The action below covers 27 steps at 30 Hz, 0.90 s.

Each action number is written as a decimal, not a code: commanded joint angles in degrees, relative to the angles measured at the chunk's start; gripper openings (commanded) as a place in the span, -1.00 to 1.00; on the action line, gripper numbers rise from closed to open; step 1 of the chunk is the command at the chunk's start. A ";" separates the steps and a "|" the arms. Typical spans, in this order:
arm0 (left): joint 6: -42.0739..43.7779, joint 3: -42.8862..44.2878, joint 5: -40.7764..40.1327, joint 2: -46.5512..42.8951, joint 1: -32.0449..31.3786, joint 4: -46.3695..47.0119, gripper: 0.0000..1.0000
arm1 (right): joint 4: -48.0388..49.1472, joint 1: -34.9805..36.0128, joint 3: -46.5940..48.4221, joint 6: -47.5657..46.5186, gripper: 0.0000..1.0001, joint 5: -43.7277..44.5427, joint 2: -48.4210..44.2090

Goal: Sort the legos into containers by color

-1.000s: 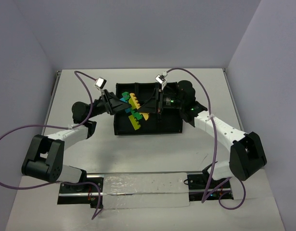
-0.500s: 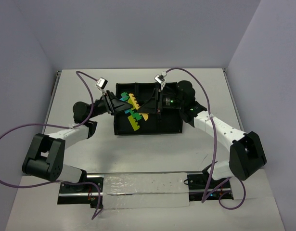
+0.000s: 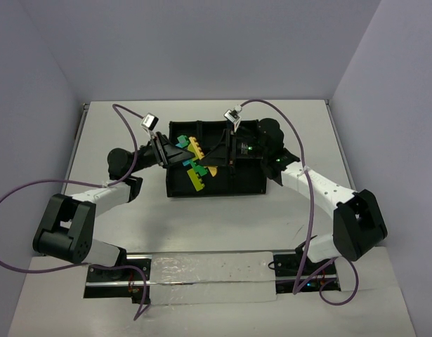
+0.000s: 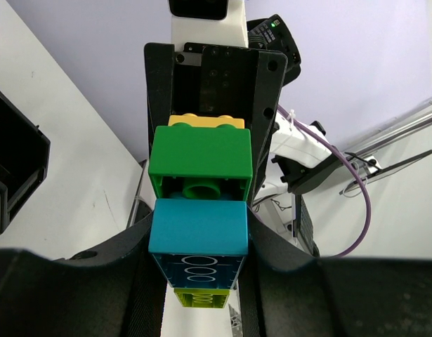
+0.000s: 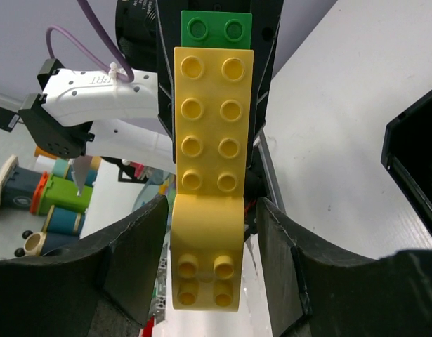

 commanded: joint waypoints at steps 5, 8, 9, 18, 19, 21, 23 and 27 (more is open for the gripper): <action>0.52 1.83 -0.88 -0.08 -0.38 17.34 -1.00 | 2.78 0.43 0.02 -0.85 0.32 -1.41 0.77; 1.72 2.09 -0.29 -0.25 -0.38 16.07 -1.00 | 2.52 0.33 -0.32 -1.11 0.47 -1.42 0.60; 2.15 2.17 -0.11 -0.34 -0.38 15.46 -1.00 | 2.35 0.25 -0.42 -1.35 0.51 -1.57 0.43; 6.32 2.40 1.44 -2.33 -0.16 9.78 -1.00 | -10.74 -1.26 -0.16 -10.17 0.86 -1.23 -3.45; 6.45 2.52 1.45 -2.45 -0.12 9.61 -1.00 | -11.41 -1.63 -0.37 -10.38 0.87 -1.06 -3.66; 6.58 2.78 1.57 -2.54 -0.03 9.35 -1.00 | -11.38 -2.20 -1.02 -10.34 0.89 -1.06 -3.89; 6.84 2.96 1.75 -2.54 0.05 8.75 -1.00 | -11.20 -2.73 -1.72 -10.25 0.89 -1.07 -4.23; 7.39 2.99 2.01 -2.72 0.30 7.94 -1.00 | -11.55 -3.42 -2.34 -10.58 0.84 -1.63 -5.49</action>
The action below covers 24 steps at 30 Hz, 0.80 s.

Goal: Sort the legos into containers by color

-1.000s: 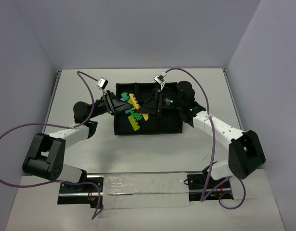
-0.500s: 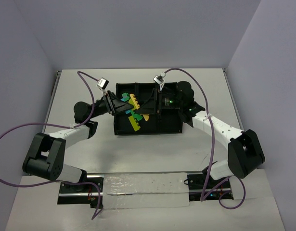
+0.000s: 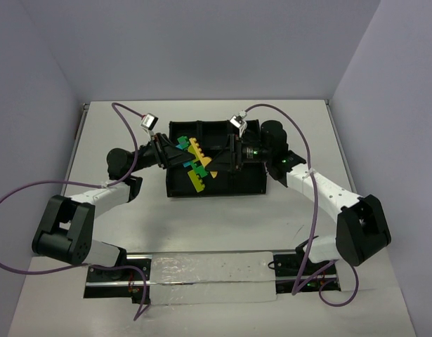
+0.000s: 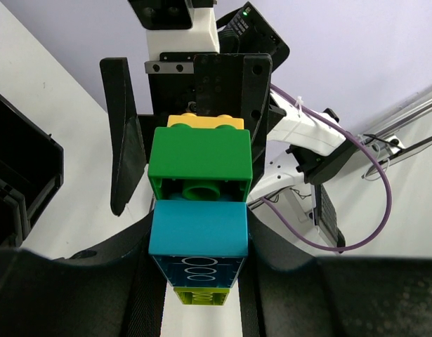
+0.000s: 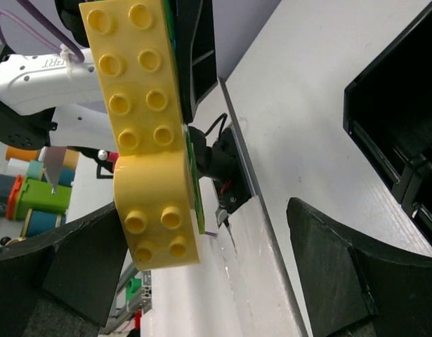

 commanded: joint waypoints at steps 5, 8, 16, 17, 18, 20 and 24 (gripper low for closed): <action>2.32 2.57 0.72 -2.21 0.66 7.77 -1.00 | -2.27 -0.77 -0.76 -2.96 0.66 -2.59 -4.55; 2.38 2.72 0.81 -2.06 0.73 7.77 -1.00 | -2.63 -0.68 -0.97 -3.27 0.57 -2.77 -5.04; 2.14 3.29 1.01 -1.79 0.84 7.68 -1.00 | -1.88 -0.77 -1.31 -2.92 0.10 -3.19 -5.64; 2.14 3.36 0.98 -1.79 0.86 7.67 -1.00 | -1.80 -0.77 -1.42 -2.90 0.03 -3.23 -5.68; 2.13 3.36 0.95 -1.79 0.91 7.81 -1.00 | -1.75 -0.77 -1.59 -3.05 -0.07 -3.19 -5.61; 2.05 3.36 1.09 -1.79 0.84 7.88 -1.00 | -1.75 -0.70 -1.81 -3.19 -0.29 -3.11 -5.61; 2.05 3.08 1.57 -2.06 1.21 7.87 -1.00 | -1.38 -1.09 -3.13 -3.54 -0.79 -2.24 -6.31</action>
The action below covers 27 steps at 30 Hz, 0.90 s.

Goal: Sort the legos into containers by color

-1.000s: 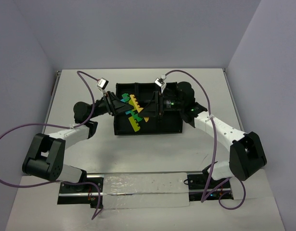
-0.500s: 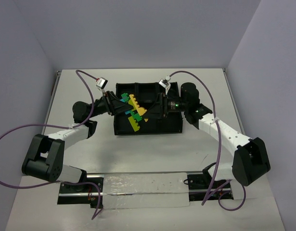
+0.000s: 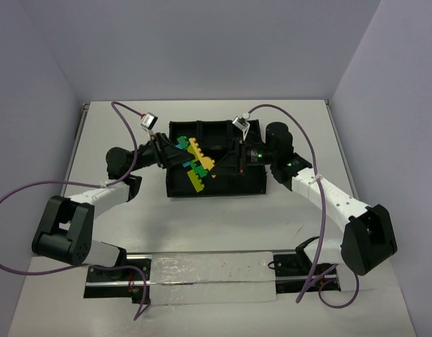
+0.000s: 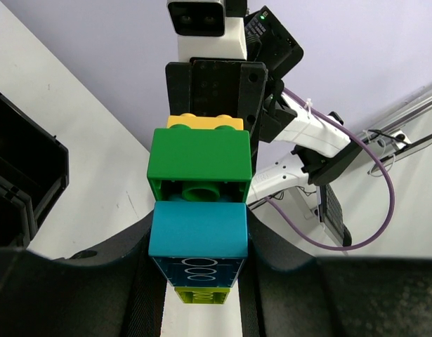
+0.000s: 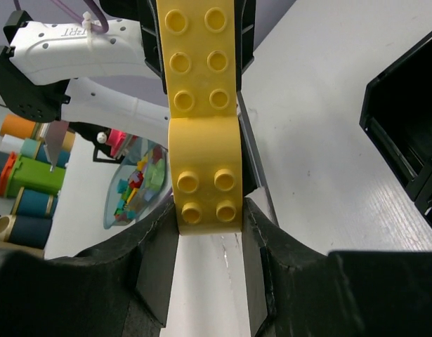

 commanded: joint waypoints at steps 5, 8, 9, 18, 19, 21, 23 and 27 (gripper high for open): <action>1.13 1.84 0.86 -2.36 1.09 7.96 -1.00 | 1.65 -2.78 -3.12 0.01 -1.00 0.79 -3.04; 1.12 1.41 0.91 -2.44 1.32 8.06 -1.00 | 1.57 -3.60 -3.09 0.12 -1.00 1.10 -3.70; 0.99 1.24 0.86 -2.31 1.41 8.27 -1.00 | 1.40 -4.03 -3.00 0.03 -1.00 1.54 -4.00; 1.55 0.72 0.11 -3.41 3.06 5.74 -1.00 | -14.37 -6.72 2.28 -7.35 -1.00 18.06 -5.12; 2.93 0.84 -0.29 -4.22 3.70 0.68 -1.00 | -21.53 -6.72 3.56 -9.72 -1.00 24.93 -4.49; 9.42 1.87 -1.97 -6.22 4.72 -9.74 -1.00 | -27.85 -6.72 4.61 -12.89 -1.00 38.36 -3.62; 17.69 3.96 -4.74 -9.15 4.89 -23.39 -1.00 | -30.41 -6.76 4.22 -14.05 -1.00 45.81 -3.03; 28.97 8.48 -11.00 -13.49 4.40 -43.42 -1.00 | -32.00 -6.81 3.15 -15.17 -1.00 54.16 0.73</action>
